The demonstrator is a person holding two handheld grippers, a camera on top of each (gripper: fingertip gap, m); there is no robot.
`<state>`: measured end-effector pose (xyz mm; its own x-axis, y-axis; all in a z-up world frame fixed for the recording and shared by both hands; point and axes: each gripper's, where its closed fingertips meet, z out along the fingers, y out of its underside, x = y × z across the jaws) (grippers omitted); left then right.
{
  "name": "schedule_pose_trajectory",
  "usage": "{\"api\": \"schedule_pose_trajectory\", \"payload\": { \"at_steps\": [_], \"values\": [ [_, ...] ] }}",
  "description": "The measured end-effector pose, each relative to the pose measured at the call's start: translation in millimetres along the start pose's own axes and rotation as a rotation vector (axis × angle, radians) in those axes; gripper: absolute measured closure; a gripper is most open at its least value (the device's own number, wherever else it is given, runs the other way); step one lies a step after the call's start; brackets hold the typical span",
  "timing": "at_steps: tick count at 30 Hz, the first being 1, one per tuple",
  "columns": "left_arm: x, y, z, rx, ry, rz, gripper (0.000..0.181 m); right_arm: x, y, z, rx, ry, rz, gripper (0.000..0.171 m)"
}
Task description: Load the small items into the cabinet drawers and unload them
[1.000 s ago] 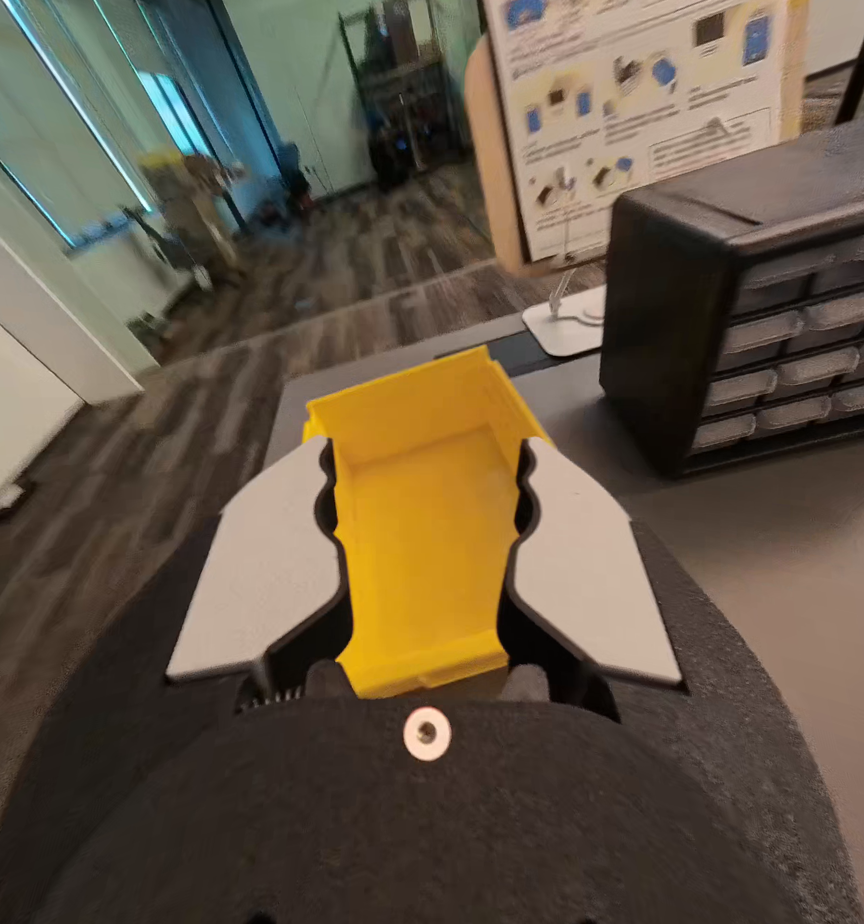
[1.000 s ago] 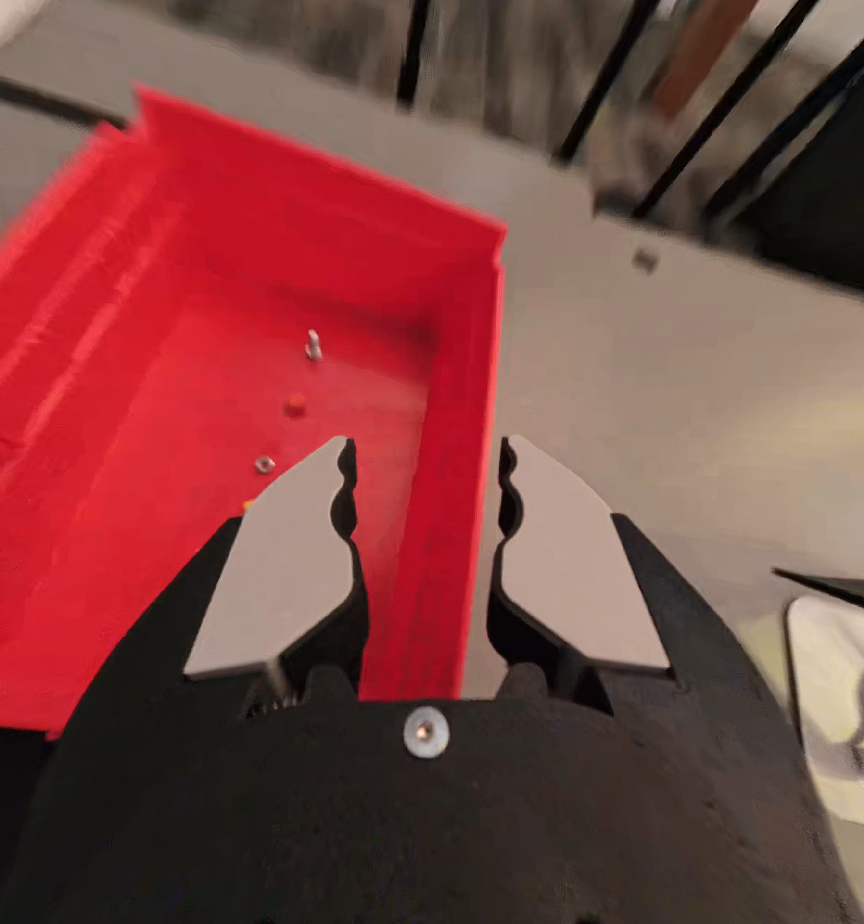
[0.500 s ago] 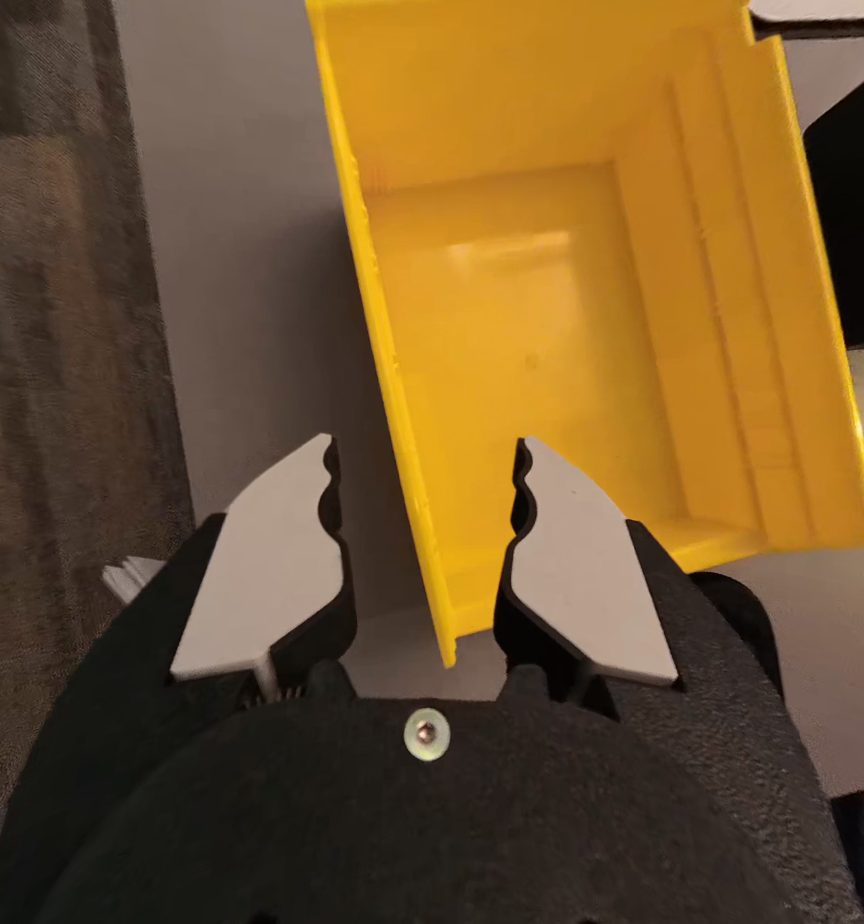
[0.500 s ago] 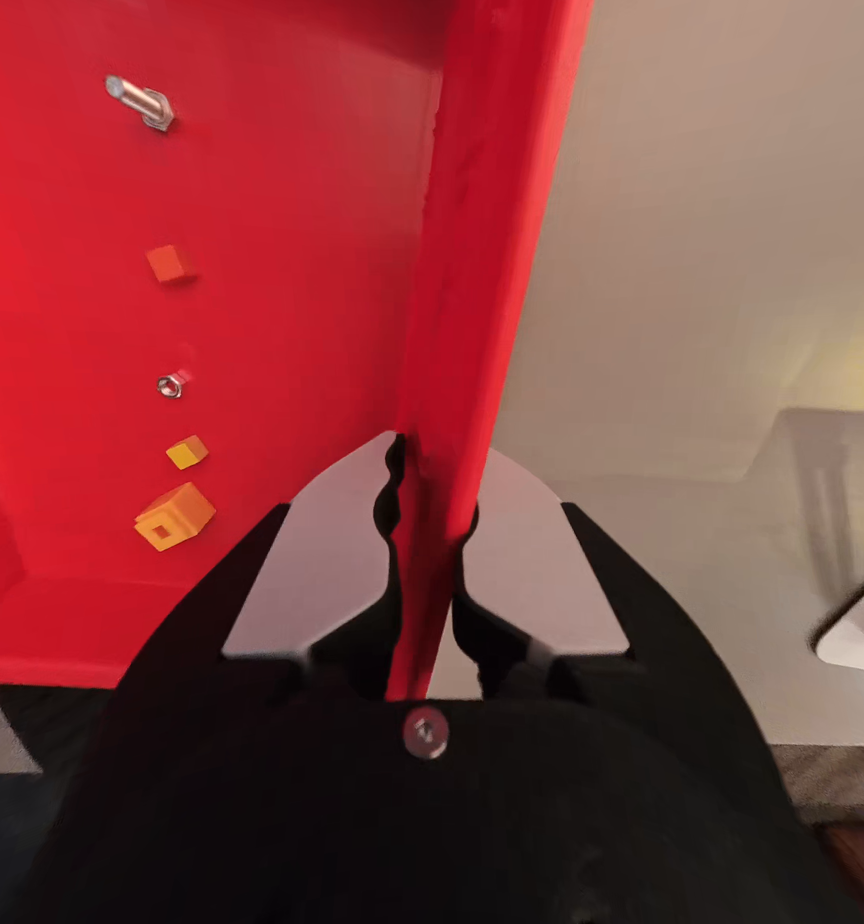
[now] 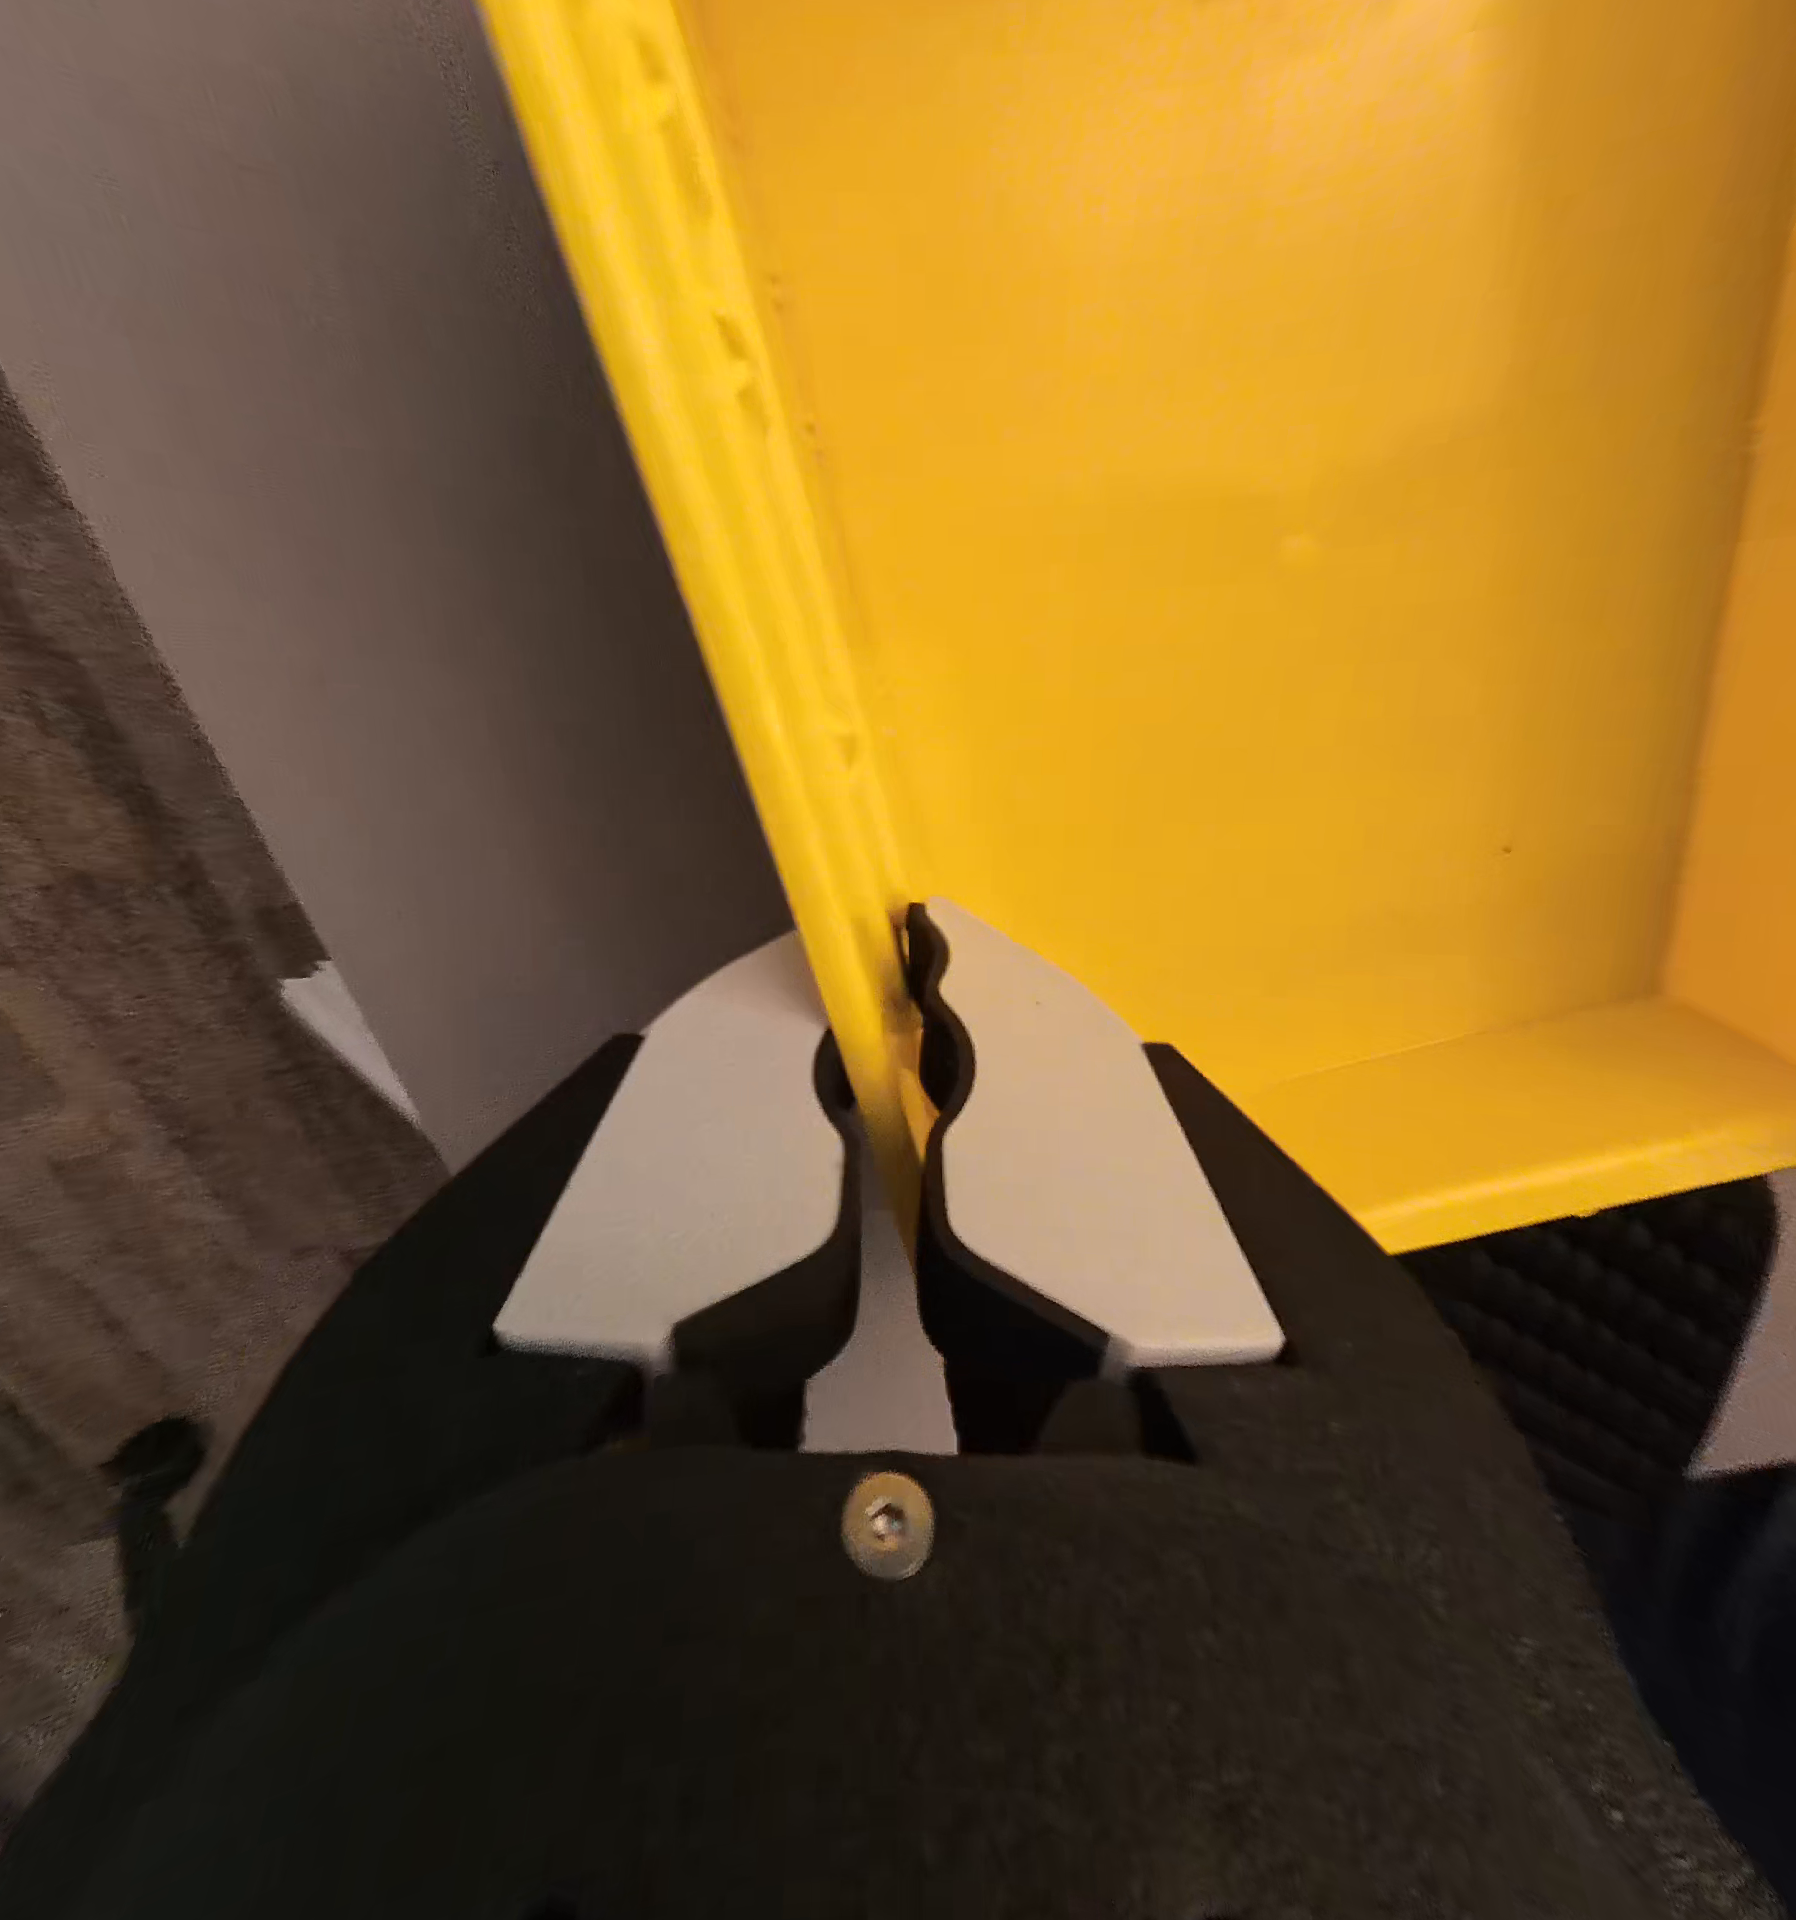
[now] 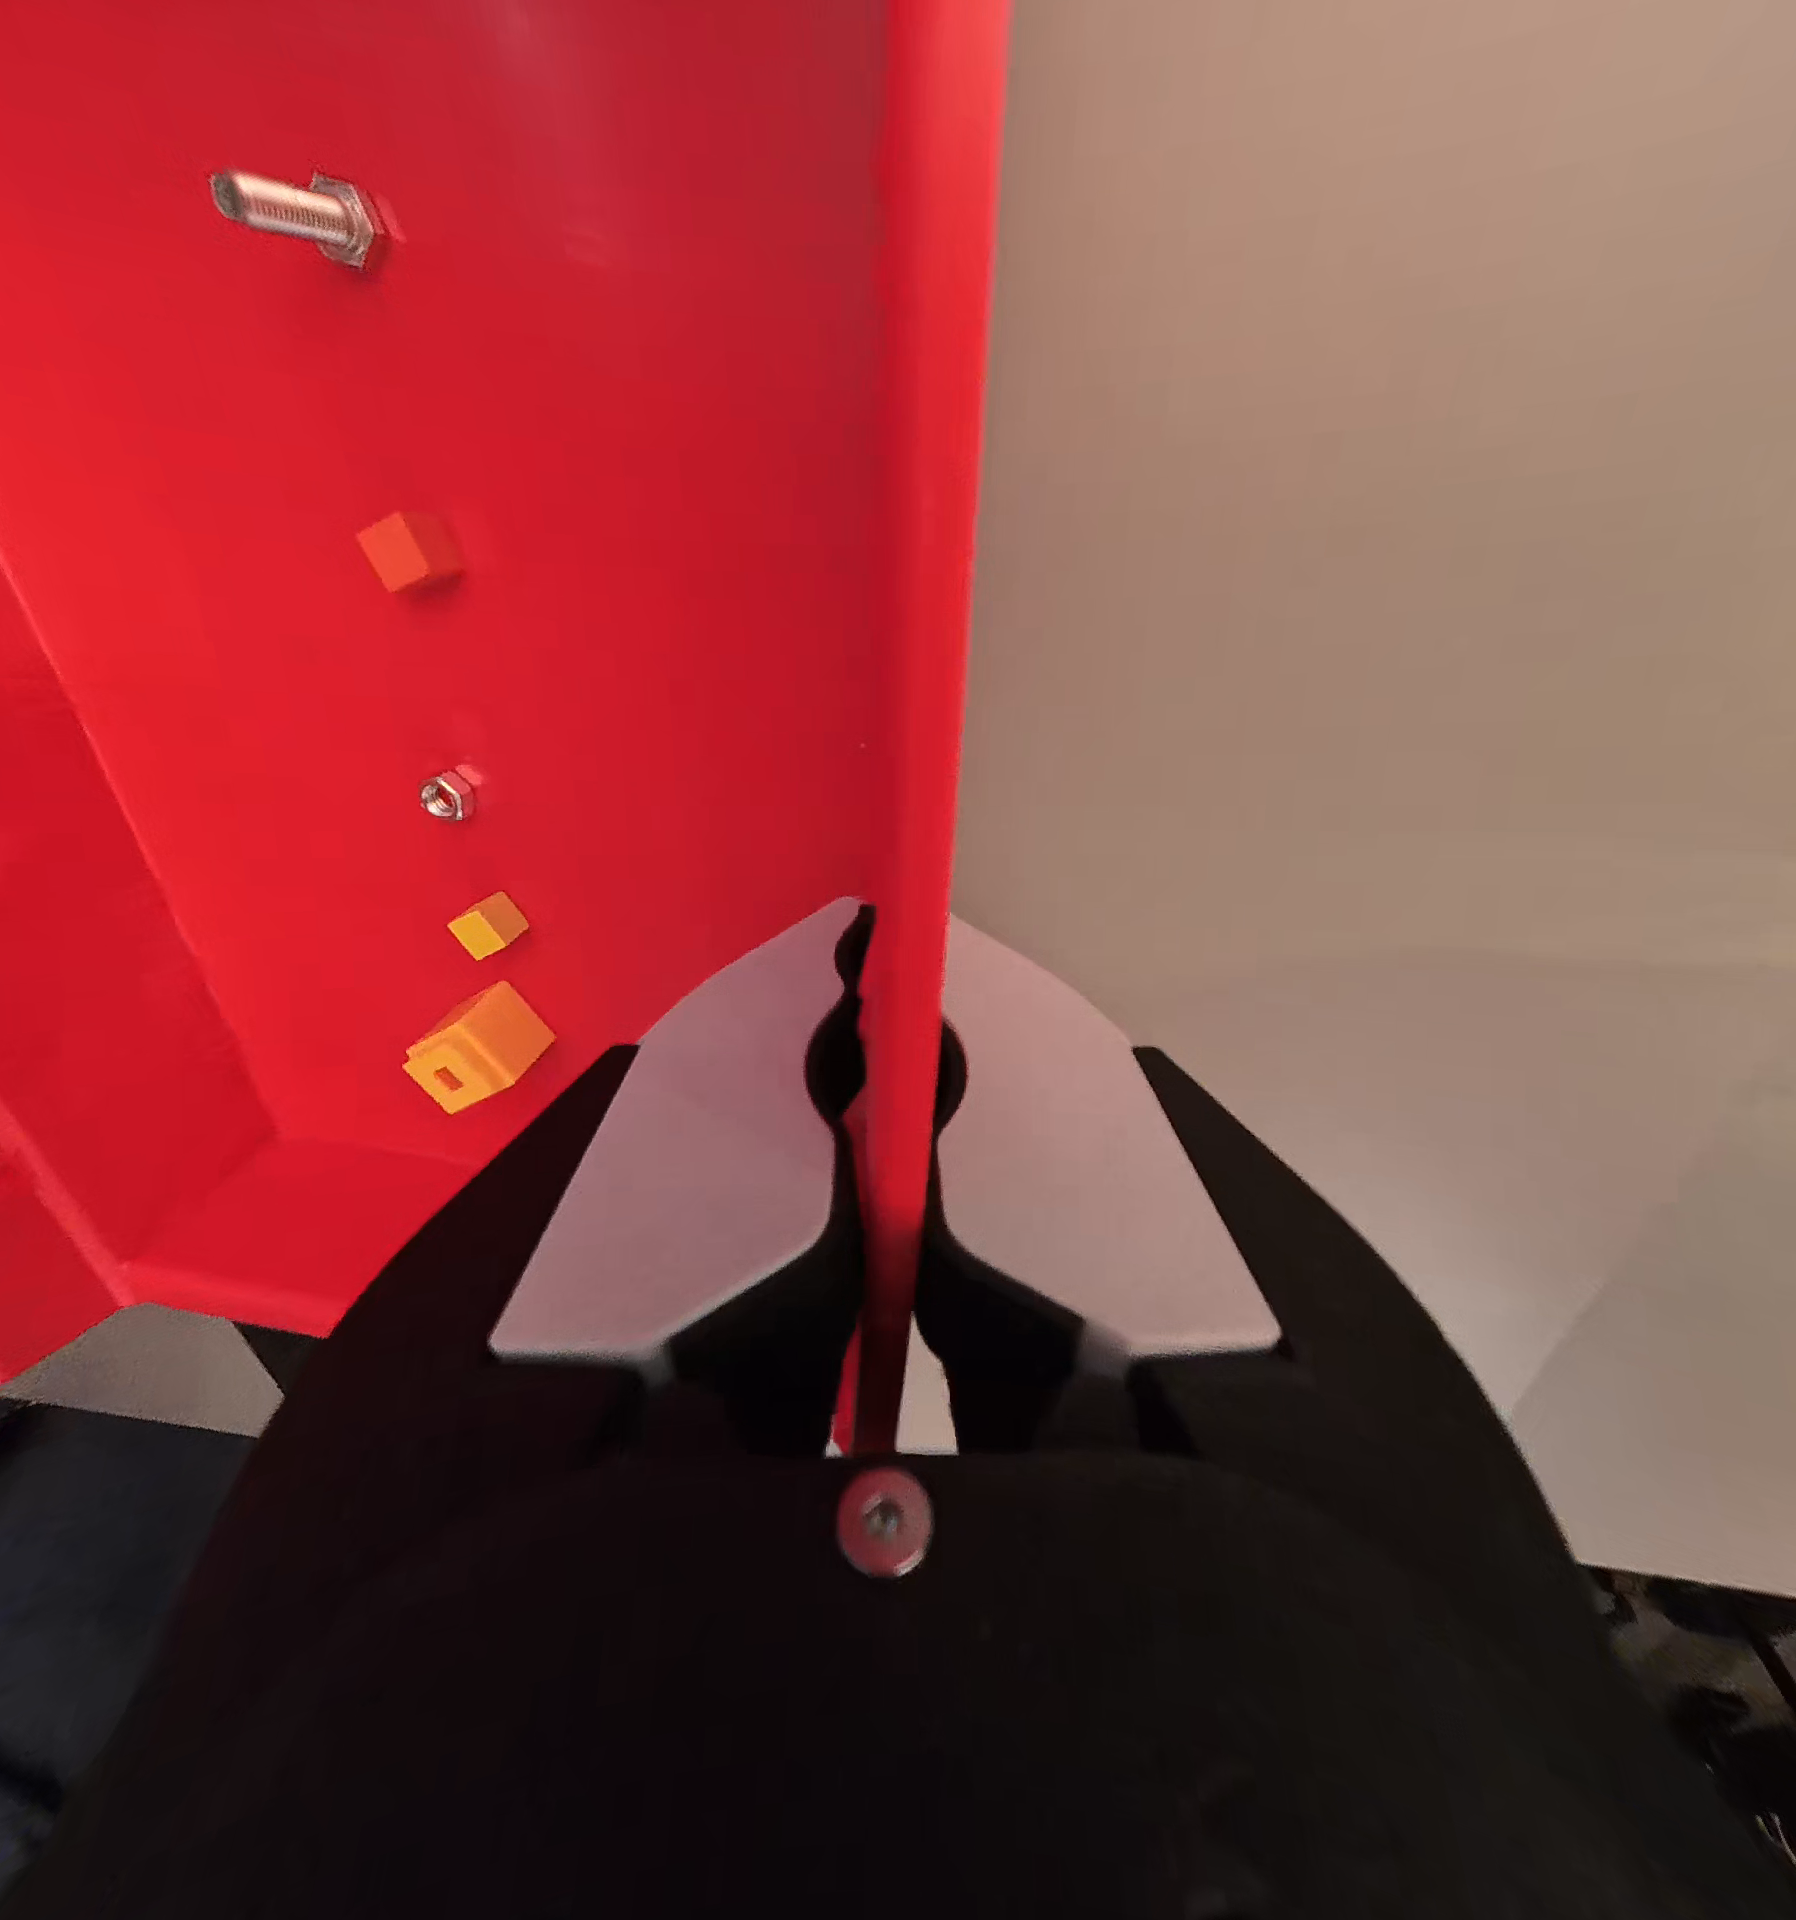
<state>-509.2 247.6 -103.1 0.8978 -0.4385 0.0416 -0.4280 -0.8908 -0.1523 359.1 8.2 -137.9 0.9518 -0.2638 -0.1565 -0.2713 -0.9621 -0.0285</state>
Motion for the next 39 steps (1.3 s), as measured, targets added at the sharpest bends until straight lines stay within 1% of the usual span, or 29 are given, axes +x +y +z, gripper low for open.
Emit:
{"api": "schedule_pose_trajectory", "payload": {
  "at_steps": [2,5,7,11,17,22,26,31,35,39],
  "values": [
    [0.7,-2.4,0.4,0.000,0.049,-0.022,0.177,2.7,5.6,-4.4,0.003,0.009,0.005,0.166],
    [-1.6,-6.1,-1.2,0.015,0.069,-0.008,0.177,7.6,19.9,-15.2,-0.011,0.016,0.017,0.166],
    [1.1,-7.7,-6.8,0.032,0.124,-0.022,0.176,9.6,29.9,-26.1,-0.013,0.010,0.028,0.168],
    [-3.6,4.0,-18.0,0.014,0.165,-0.033,0.176,11.2,46.5,-56.8,0.012,0.013,0.037,0.168],
    [-24.5,45.2,-38.7,0.001,0.164,-0.031,0.176,-4.1,75.1,-102.9,0.002,0.010,0.021,0.166],
    [-51.6,91.1,-65.8,0.019,0.138,-0.095,0.176,-32.1,107.5,-114.4,-0.005,0.025,-0.044,0.166],
    [-79.6,128.0,-97.3,0.065,0.132,-0.166,0.176,-71.5,143.7,-106.9,-0.050,-0.007,-0.132,0.167],
    [-112.9,170.4,-135.7,0.118,0.091,-0.225,0.176,-138.3,177.6,-86.9,-0.112,0.002,-0.293,0.167],
    [-131.3,201.5,-154.8,0.136,0.073,-0.276,0.176,-205.5,188.0,-65.8,-0.155,0.028,-0.453,0.167],
    [-144.6,226.4,-163.8,0.156,0.066,-0.324,0.176,-290.7,185.9,-42.0,-0.198,0.000,-0.624,0.167]
  ]
}}
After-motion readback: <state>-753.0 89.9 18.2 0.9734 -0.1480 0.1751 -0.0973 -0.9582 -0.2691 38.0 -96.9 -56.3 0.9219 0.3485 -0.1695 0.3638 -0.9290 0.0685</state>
